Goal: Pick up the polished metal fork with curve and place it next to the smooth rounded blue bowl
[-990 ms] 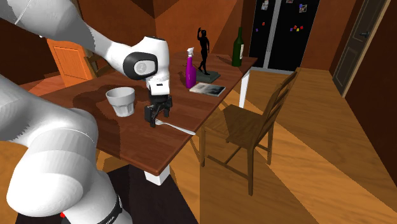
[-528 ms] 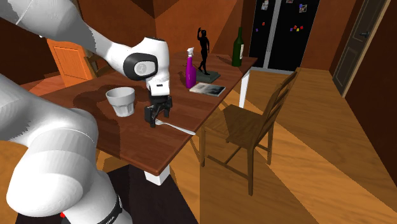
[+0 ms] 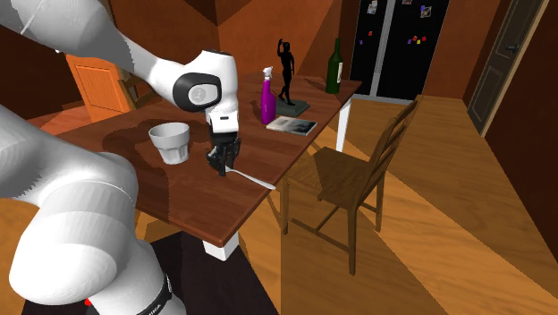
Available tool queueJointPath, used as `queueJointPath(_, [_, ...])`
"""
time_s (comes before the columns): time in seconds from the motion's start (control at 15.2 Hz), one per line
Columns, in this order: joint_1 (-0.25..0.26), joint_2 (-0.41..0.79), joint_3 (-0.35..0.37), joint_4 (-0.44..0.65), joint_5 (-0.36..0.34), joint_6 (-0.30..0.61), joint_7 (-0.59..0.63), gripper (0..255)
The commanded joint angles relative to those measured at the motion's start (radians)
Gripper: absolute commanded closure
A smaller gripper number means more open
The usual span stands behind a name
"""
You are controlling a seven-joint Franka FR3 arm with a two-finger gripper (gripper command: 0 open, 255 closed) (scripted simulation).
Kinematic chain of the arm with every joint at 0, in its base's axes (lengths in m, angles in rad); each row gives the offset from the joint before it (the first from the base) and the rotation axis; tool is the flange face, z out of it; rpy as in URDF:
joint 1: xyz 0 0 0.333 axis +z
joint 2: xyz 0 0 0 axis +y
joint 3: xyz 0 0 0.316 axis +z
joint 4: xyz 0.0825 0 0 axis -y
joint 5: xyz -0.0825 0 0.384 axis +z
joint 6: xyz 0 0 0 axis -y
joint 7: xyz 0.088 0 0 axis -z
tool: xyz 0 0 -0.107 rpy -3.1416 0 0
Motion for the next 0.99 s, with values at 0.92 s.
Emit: queueJointPath(0.92, [0.029, -0.123, -0.115, 0.084, -0.053, -0.231, 0.011, 255])
